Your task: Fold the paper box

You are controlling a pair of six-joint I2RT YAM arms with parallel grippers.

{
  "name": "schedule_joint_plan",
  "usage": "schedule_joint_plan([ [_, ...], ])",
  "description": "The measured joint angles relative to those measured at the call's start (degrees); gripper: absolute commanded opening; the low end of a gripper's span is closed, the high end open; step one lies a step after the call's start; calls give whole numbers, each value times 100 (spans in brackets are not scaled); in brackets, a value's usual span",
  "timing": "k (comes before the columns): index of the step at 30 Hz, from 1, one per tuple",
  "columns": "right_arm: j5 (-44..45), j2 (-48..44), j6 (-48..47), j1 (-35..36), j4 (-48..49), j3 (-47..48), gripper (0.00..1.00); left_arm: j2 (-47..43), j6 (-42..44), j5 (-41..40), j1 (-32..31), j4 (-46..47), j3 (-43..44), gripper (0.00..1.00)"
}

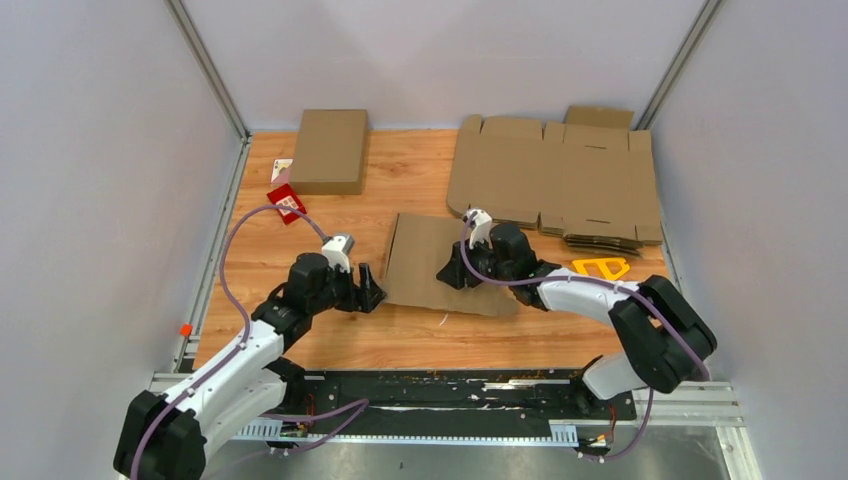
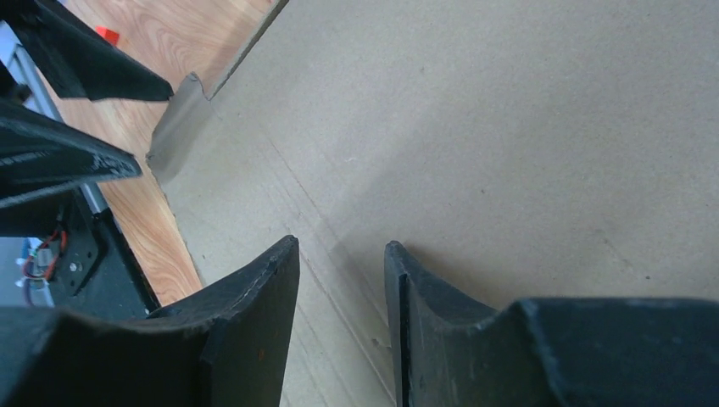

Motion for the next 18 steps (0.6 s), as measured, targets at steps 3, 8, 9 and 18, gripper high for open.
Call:
schedule_joint_plan([
  [3,-258,286,146,-162,74,195,39,201,-2,42,0,-7,0,84],
  [8,-719,562,404,-400,227,326,39,393,-2,133,0,-9,0,82],
  [9,-750,566,422,-417,234,326,39,402,0,133,0,-9,2,82],
  [18,-761,564,426,-424,238,326,40,31,85,-479,0,-352,461,84],
])
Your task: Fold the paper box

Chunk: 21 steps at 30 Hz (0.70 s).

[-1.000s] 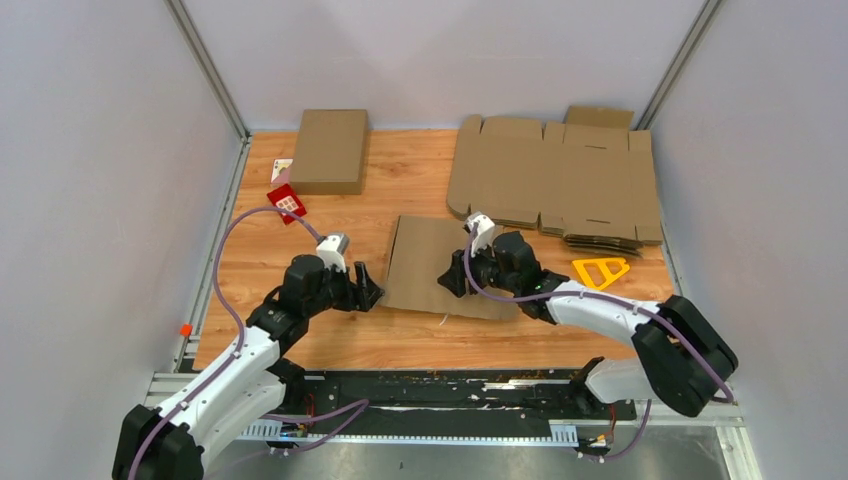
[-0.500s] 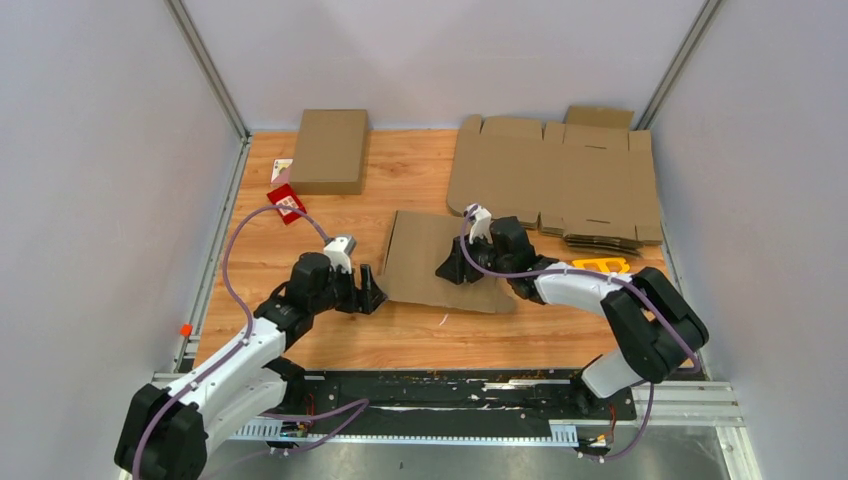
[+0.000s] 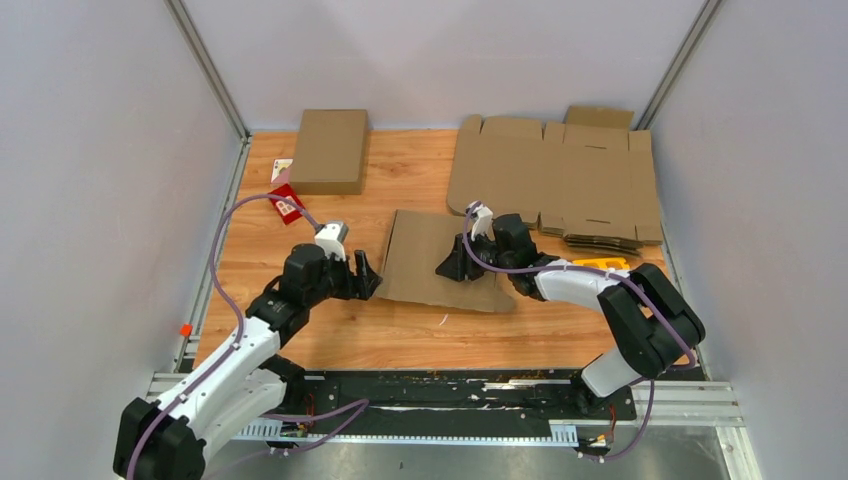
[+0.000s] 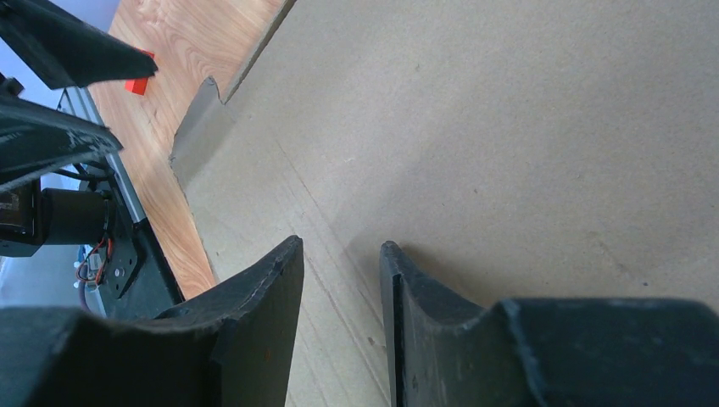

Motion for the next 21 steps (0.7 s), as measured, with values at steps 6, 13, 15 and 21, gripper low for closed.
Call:
schedule_joint_plan([
  [6,-9,0,-2,-4,0,0,40,437,107,55,0,350,146,82],
  [13,-33,0,-4,-4,0,0,40,1370,149,551,0,573,225,67],
  [15,-35,0,-4,-4,0,0,40,1462,144,645,0,608,225,64],
  [21,-44,0,-4,-9,0,0,40,1690,125,977,0,739,243,54],
])
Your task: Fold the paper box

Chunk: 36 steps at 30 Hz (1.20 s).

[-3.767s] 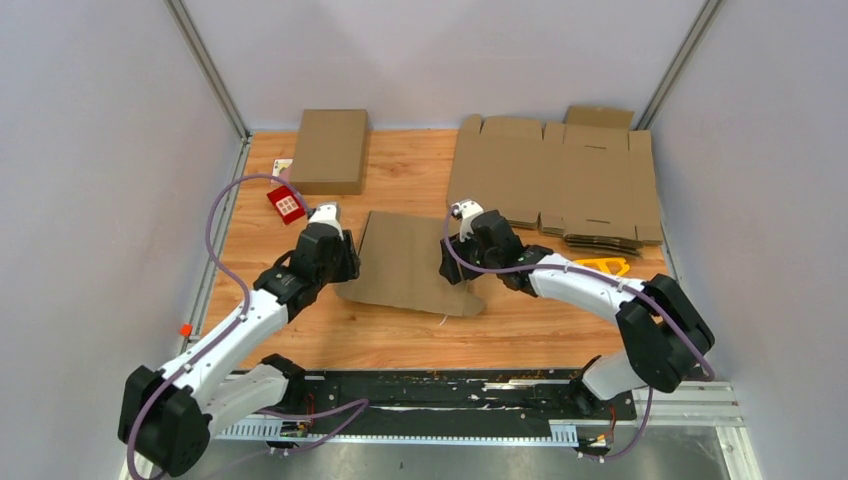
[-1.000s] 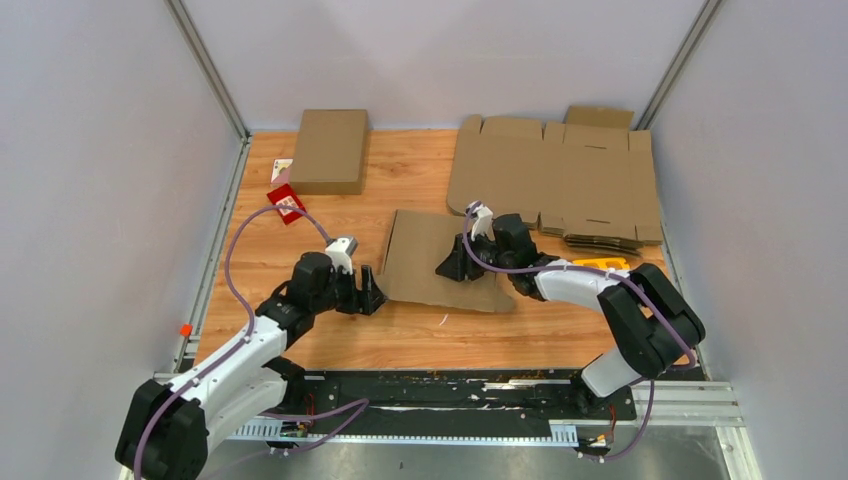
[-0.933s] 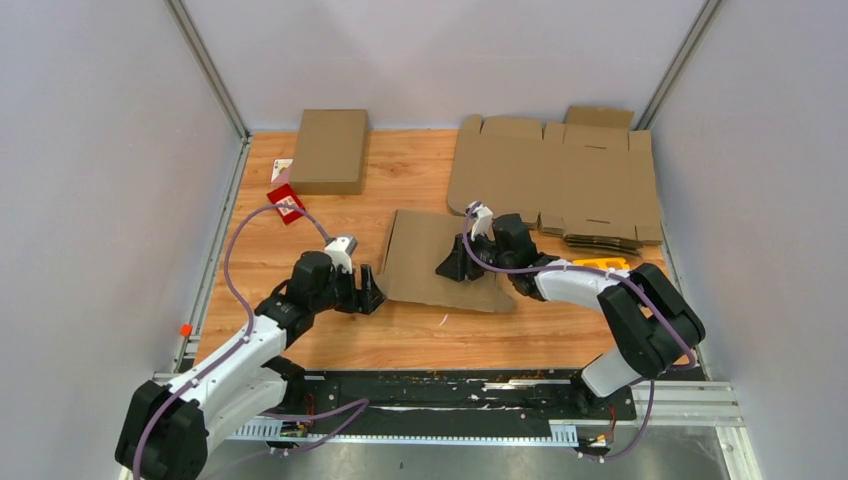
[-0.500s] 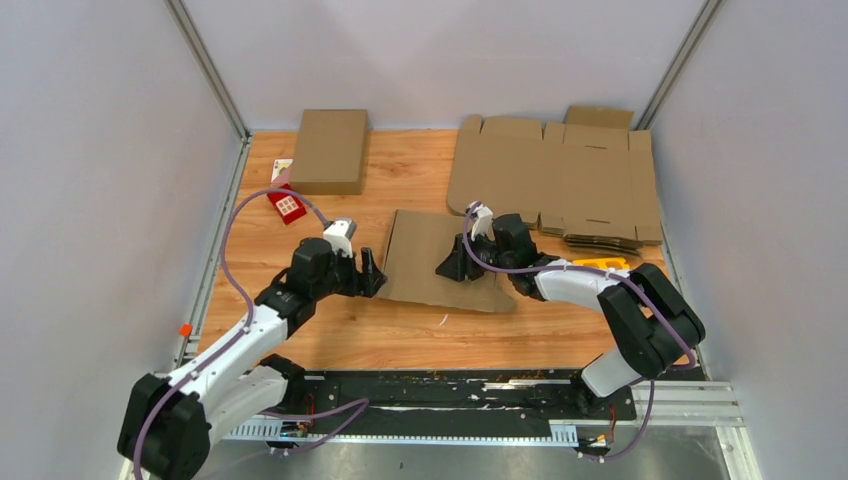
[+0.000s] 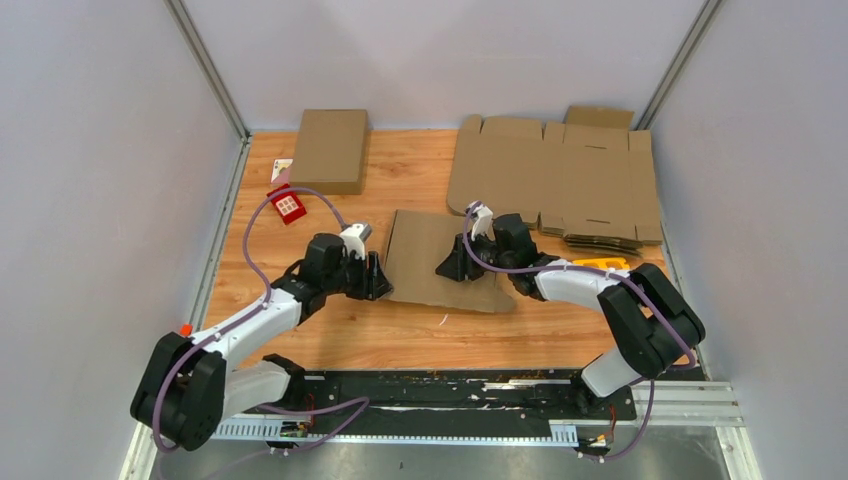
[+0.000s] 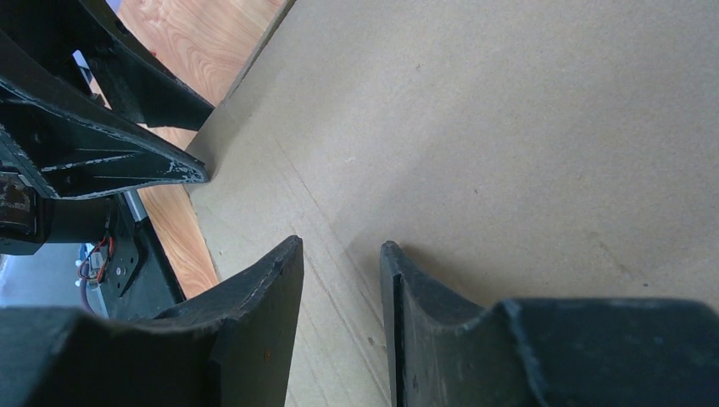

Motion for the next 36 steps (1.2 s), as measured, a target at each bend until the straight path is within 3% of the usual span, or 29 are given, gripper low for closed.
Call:
schedule_joint_plan([
  [7,-13,0,-2,-11,-13,0,40,212,-197,295,7,-20,105,45],
  [11,-17,-2,-2,-11,-28,0,40,256,-308,299,11,-153,197,48],
  [18,-37,-2,-4,-13,-35,2,40,328,-328,267,11,-348,341,43],
  [36,-52,-37,-7,-20,-90,7,41,354,-107,-31,-28,162,0,41],
])
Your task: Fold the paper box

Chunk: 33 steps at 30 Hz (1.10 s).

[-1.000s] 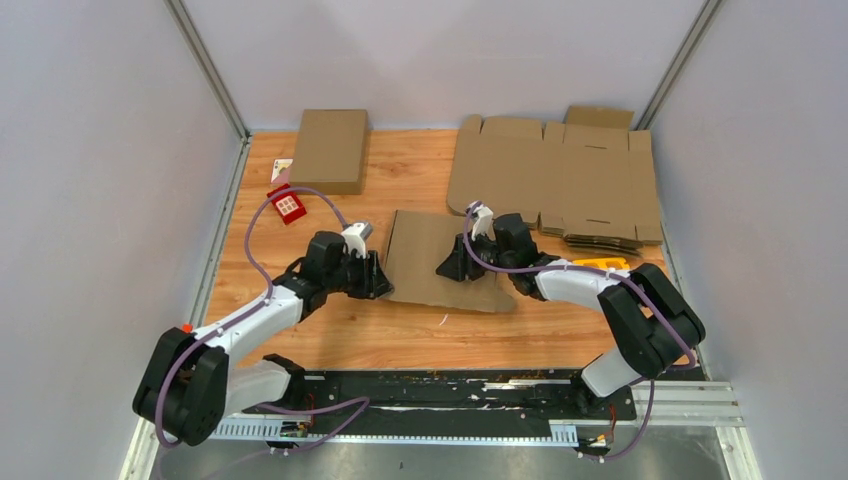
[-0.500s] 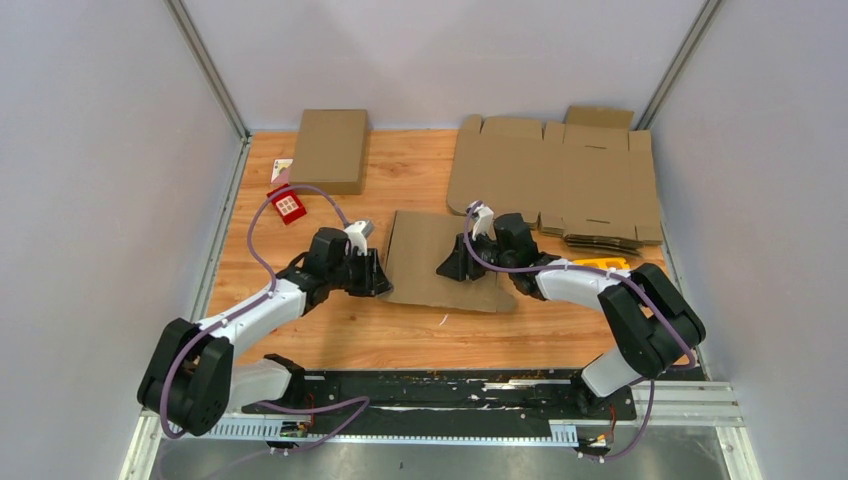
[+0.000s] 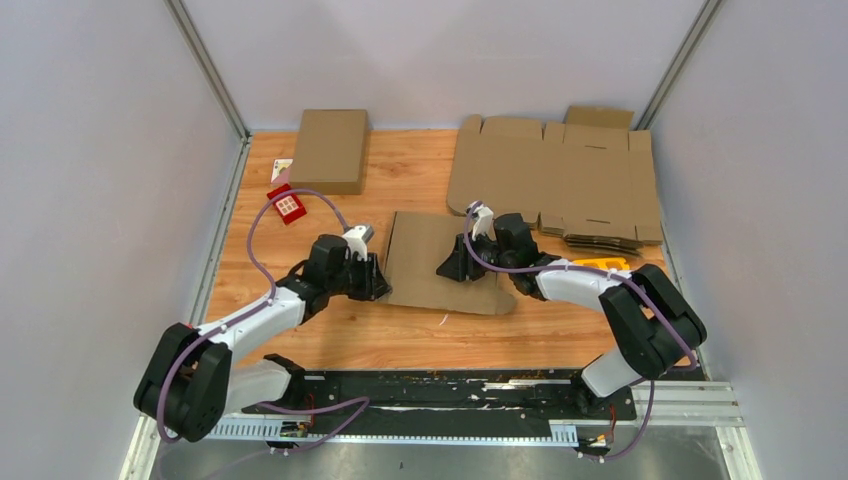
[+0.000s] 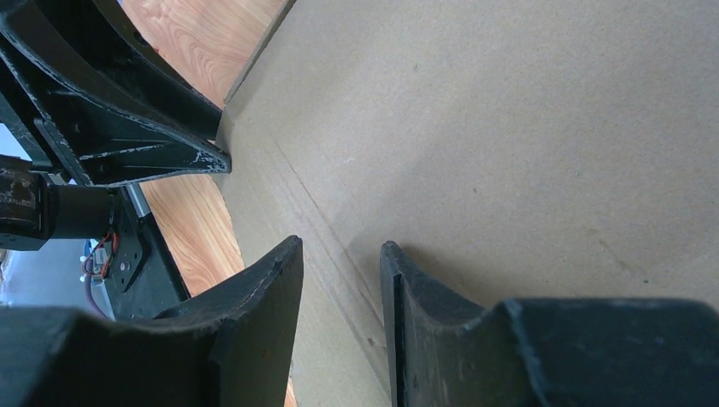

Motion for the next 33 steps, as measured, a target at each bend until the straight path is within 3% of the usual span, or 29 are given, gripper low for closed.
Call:
schedule_joint_plan([
  [8,59,-188,-57,20,-146,-2,56,-437,109,-354,-4,-50,-245,54],
  [13,426,-743,-278,9,-697,-13,68,-1119,90,-590,-2,-308,-420,57],
  [19,916,-1078,-601,-63,-1735,634,96,-1738,39,-623,-2,-424,-424,59],
  [22,984,-688,-682,-315,-2120,1438,97,-1834,17,-621,-2,-487,-424,60],
  [28,839,496,-916,-1001,-2441,2448,91,-2009,-96,-540,-2,-584,-472,61],
  [33,741,1469,-1292,-1130,-2774,3064,90,-2133,-181,-428,-2,-616,-531,61],
])
